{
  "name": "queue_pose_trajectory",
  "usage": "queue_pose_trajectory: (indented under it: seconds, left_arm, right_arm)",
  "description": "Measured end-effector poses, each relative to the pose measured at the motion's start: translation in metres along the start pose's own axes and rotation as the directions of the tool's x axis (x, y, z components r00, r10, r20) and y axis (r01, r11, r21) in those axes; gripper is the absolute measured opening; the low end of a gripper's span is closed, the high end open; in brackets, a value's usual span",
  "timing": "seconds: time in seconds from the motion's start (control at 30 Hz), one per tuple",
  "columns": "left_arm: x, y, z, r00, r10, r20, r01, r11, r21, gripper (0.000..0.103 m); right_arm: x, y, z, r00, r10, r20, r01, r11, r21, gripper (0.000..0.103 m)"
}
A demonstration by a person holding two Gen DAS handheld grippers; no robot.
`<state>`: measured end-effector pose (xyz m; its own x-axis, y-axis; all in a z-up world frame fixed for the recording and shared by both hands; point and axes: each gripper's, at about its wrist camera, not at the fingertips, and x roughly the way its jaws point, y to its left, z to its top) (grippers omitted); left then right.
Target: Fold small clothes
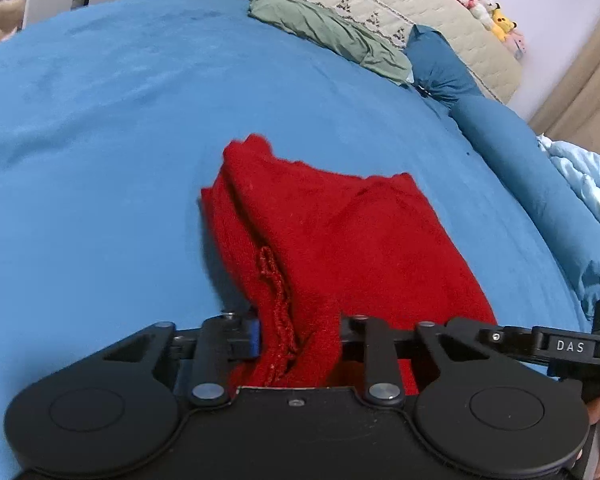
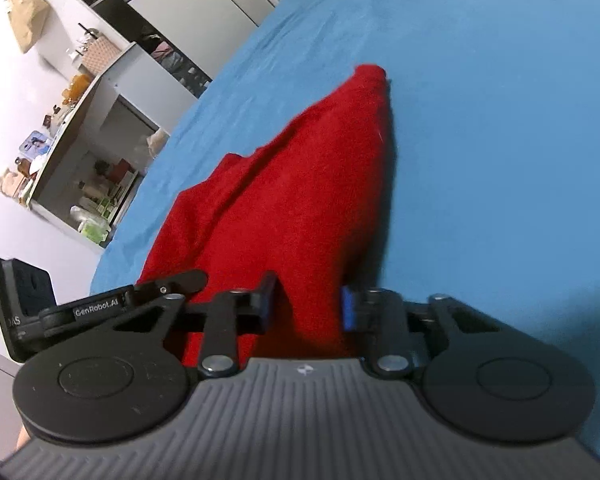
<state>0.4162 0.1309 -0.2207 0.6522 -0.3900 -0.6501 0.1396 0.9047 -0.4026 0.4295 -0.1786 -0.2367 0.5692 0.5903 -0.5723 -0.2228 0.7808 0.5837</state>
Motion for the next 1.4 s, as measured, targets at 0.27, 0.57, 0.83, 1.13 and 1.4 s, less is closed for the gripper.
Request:
queue_pose_trajectory:
  seconds: [0.27, 0.57, 0.83, 1.13, 1.4]
  left_arm:
    - [-0.068, -0.062, -0.019, 0.988, -0.133, 0.085, 0.122, 0.986, 0.117, 0.028]
    - [-0.085, -0.129, -0.120, 0.979, -0.202, 0.005, 0.200, 0.973, 0.117, 0.028]
    - [-0.064, -0.121, -0.161, 0.986, -0.154, -0.058, 0.157, 0.987, 0.042, 0.035]
    - [-0.079, -0.122, -0.154, 0.997, 0.025, 0.072, -0.038, 0.981, 0.189, 0.077]
    - [-0.060, -0.110, -0.160, 0.997, 0.066, 0.047, -0.074, 0.979, 0.192, 0.079]
  right_arm:
    - [-0.106, 0.018, -0.008, 0.991, 0.077, 0.110, -0.068, 0.994, -0.081, 0.038]
    - [-0.211, -0.013, -0.091, 0.996, -0.074, 0.052, 0.076, 0.997, -0.018, 0.039]
    - [-0.203, -0.053, -0.139, 0.982, -0.187, 0.018, 0.188, 0.982, -0.022, 0.044]
    - [-0.209, -0.026, -0.132, 0.929, -0.323, 0.182, 0.351, 0.924, -0.151, 0.085]
    - [-0.190, -0.058, -0.141, 0.919, -0.377, 0.115, 0.385, 0.921, -0.060, 0.087]
